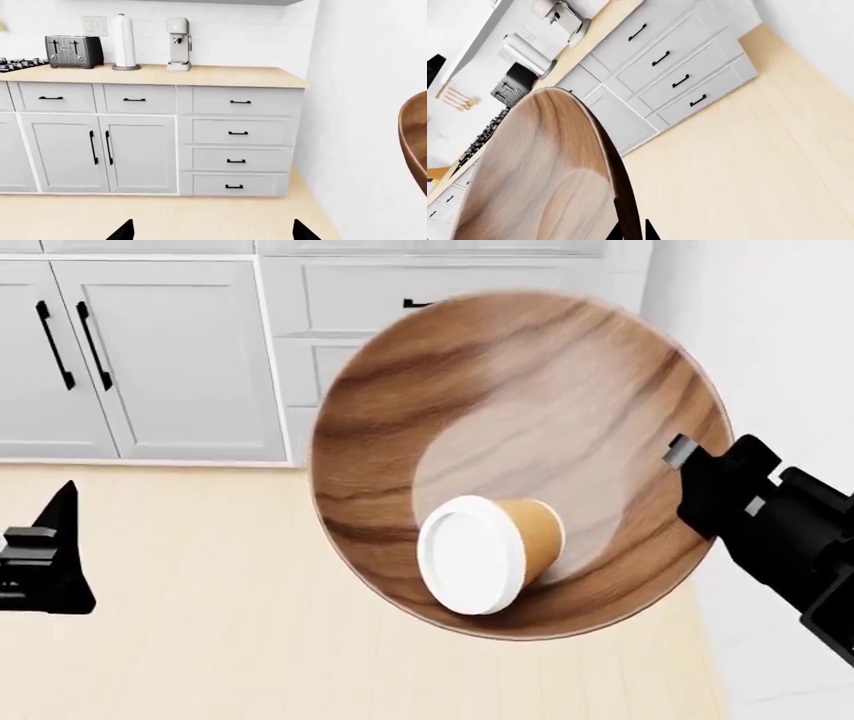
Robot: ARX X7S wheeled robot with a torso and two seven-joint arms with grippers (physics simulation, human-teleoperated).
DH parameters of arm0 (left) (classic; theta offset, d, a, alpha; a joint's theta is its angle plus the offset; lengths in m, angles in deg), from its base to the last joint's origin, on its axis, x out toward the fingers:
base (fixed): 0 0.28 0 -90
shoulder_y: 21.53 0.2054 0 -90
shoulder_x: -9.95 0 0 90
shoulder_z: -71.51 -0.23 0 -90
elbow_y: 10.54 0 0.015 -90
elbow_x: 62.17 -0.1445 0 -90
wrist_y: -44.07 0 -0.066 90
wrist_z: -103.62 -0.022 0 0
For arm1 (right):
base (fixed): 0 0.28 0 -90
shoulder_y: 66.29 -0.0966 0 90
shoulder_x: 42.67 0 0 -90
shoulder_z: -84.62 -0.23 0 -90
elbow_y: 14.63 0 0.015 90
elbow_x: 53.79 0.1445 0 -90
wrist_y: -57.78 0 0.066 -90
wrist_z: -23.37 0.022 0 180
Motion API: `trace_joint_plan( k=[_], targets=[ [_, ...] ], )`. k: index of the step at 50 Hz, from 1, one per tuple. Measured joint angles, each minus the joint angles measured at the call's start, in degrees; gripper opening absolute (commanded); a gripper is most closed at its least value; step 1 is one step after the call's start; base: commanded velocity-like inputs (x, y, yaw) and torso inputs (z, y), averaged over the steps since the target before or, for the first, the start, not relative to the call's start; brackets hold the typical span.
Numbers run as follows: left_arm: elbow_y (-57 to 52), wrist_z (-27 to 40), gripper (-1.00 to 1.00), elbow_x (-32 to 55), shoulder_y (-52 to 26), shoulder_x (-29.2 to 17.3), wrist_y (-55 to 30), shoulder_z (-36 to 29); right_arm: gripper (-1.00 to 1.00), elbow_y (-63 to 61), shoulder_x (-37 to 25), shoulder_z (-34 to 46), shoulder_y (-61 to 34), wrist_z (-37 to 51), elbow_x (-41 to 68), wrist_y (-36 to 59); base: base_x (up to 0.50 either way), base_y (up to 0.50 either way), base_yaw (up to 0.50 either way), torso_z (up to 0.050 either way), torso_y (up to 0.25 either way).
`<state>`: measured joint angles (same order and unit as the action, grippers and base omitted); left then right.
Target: Place the cup inside the bowl on the dining table and move the bowl to any counter.
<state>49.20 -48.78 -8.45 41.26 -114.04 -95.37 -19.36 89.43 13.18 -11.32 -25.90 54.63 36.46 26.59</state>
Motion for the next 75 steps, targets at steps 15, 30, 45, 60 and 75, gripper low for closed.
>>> trace_joint_plan(
  k=[15, 30, 45, 60, 75],
  targets=[
    [-0.41, 0.50, 1.00, 0.03, -1.28, -0.13, -0.46, -0.68, -1.00, -0.24, -0.05, -0.04, -0.37, 0.25, 0.94, 0.13, 0.50, 0.00, 0.00, 0.000, 0.001],
    [-1.20, 1.13, 1.00, 0.78, -1.84, -0.92, -0.84, -0.05, -1.00, -0.60, 0.26, 0.08, -0.59, 0.78, 1.63, 0.01, 0.50, 0.00, 0.00, 0.000, 0.002],
    [-1.51, 1.66, 1.00, 1.36, -2.45, -1.03, -0.93, 0.24, -1.00, -0.43, 0.54, 0.37, -0.81, 0.49, 1.49, -0.48, 0.50, 0.00, 0.00, 0.001, 0.001],
    [-1.45, 1.79, 1.00, 2.00, -3.52, -0.90, -0.93, 0.23, -1.00, -0.60, 1.13, 0.64, -1.25, 0.89, 2.04, -0.71, 0.50, 0.00, 0.00, 0.000, 0.001],
    [-2.16, 2.79, 1.00, 2.75, -4.91, -0.90, -1.74, -0.14, -1.00, -0.04, 1.34, 1.35, -2.72, 0.72, 2.01, -0.77, 0.50, 0.00, 0.00, 0.000, 0.001]
  ],
)
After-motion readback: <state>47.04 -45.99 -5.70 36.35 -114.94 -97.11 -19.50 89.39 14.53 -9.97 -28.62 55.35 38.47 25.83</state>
